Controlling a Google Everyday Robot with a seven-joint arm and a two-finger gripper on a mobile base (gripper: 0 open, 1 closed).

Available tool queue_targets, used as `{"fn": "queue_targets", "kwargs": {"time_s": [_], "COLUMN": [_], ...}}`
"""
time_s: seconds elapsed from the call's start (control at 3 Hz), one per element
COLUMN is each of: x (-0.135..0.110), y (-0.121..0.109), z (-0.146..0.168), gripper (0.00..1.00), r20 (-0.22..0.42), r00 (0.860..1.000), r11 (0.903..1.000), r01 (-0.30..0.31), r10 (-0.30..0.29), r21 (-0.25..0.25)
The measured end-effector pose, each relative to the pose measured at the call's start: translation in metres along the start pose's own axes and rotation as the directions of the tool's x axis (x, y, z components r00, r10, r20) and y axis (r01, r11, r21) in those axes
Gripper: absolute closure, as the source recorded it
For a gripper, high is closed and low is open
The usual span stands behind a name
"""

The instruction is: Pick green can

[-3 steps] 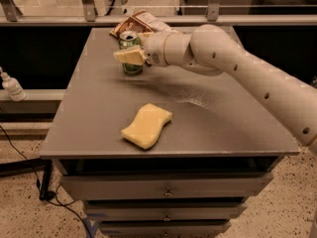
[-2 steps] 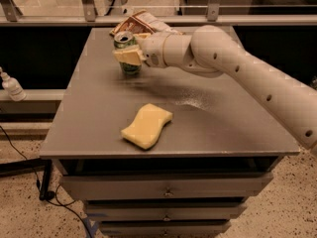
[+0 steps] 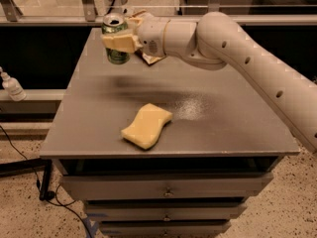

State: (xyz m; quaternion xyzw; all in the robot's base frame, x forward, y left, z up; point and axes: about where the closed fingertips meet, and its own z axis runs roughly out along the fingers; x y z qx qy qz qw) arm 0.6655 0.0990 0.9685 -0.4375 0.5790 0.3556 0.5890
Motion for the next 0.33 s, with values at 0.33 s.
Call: {"fn": "queue_targets", "kwargs": {"time_s": [0.33], "x": [-0.0079], "y": [0.0069], "z": [0.0026], "gripper": [1.00], "r20": [0.015], "r00": [1.000], "r11": [0.9998], "r01": [-0.001], "r10": [0.001], "r21": [-0.020]}}
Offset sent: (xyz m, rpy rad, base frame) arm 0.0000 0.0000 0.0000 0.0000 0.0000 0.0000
